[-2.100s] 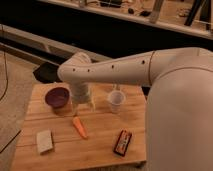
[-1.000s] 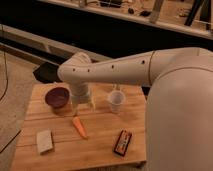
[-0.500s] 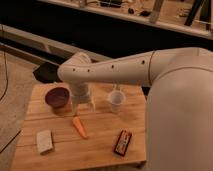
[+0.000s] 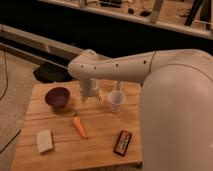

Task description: Place the bottle in the ceramic bowl

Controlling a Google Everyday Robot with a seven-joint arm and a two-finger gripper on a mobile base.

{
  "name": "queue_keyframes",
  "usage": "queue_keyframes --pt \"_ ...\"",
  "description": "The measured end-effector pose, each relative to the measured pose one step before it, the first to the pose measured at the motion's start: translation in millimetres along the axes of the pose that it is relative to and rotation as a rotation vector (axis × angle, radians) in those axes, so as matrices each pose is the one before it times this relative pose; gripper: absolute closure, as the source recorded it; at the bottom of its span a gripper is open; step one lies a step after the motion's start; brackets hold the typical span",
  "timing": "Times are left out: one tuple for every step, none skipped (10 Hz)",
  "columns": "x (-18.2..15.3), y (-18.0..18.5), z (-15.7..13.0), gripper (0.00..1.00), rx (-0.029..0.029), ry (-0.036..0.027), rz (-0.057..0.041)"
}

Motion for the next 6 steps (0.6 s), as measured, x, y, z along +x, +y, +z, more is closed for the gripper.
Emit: queue_keyframes --pt "-11.15 -9.18 -0.44 0.35 -0.01016 -0.01918 0.01411" --pt "-15.50 -14.17 -1.97 0.35 -0.02353 -0.02972 0.02076" --pt "-12.47 -13.33 -2.29 0.35 -0.01942 -0.02389 0.01388" --pt "-8.64 -11.50 -0.86 0.35 -0.01057 -0.01500 0.00724" --pt "-12.02 -19.14 0.32 0.35 -0.01311 -0.01420 0.01035" --pt "-7.16 -10.88 0.93 0.35 -0.00328 -0.00670 0.00167"
